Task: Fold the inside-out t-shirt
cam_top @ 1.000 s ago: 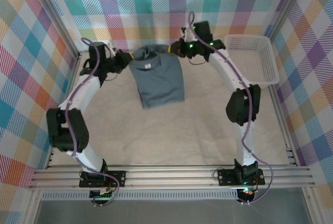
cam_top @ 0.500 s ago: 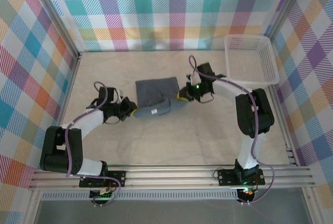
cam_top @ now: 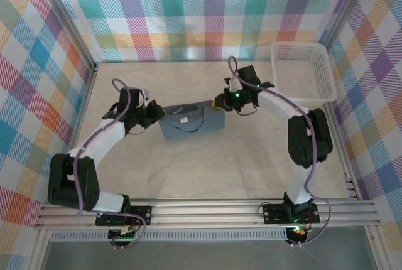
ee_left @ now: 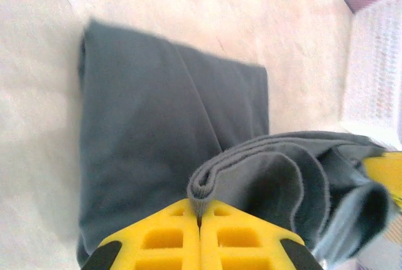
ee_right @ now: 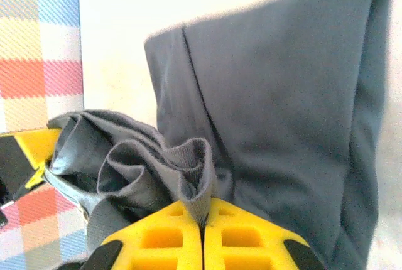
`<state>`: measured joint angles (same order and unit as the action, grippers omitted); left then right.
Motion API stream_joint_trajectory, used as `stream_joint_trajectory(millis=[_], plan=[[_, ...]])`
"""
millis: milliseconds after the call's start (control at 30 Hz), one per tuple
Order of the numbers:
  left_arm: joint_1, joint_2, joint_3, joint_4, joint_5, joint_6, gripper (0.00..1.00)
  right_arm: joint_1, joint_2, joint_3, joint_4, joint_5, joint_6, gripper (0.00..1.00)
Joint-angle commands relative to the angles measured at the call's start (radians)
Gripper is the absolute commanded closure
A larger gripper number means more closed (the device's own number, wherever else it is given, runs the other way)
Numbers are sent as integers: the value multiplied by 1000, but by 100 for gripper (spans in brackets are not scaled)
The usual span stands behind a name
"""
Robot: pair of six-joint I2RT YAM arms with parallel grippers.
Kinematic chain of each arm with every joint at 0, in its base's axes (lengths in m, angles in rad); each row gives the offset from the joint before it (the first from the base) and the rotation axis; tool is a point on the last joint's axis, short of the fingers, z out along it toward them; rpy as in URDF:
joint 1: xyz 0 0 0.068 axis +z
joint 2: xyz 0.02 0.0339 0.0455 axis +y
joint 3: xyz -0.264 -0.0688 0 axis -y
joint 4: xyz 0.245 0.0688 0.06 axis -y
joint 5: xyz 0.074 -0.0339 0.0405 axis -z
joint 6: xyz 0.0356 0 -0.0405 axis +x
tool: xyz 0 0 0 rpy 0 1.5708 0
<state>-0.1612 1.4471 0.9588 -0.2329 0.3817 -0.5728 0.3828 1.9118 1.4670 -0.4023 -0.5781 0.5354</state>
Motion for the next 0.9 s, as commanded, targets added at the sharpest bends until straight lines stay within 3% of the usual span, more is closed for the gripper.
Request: stream_joint_trajectory(millis=[0, 200, 333, 533, 667, 867], plan=[[5, 161, 95, 2, -104, 74, 100, -7, 129, 117, -39, 62, -4, 100], [6, 487, 287, -2, -146, 128, 100, -7, 340, 305, -61, 67, -45, 97], [13, 536, 315, 37, -141, 126, 100, -11, 379, 396, -114, 54, -81, 63], [40, 392, 322, 41, -86, 137, 63, -41, 267, 449, -223, 140, -93, 46], [49, 254, 284, -22, -64, 159, 49, -41, 98, 234, -153, 193, -94, 35], [48, -51, 96, -62, 2, 139, 34, -28, -80, -153, 29, 168, 38, 30]])
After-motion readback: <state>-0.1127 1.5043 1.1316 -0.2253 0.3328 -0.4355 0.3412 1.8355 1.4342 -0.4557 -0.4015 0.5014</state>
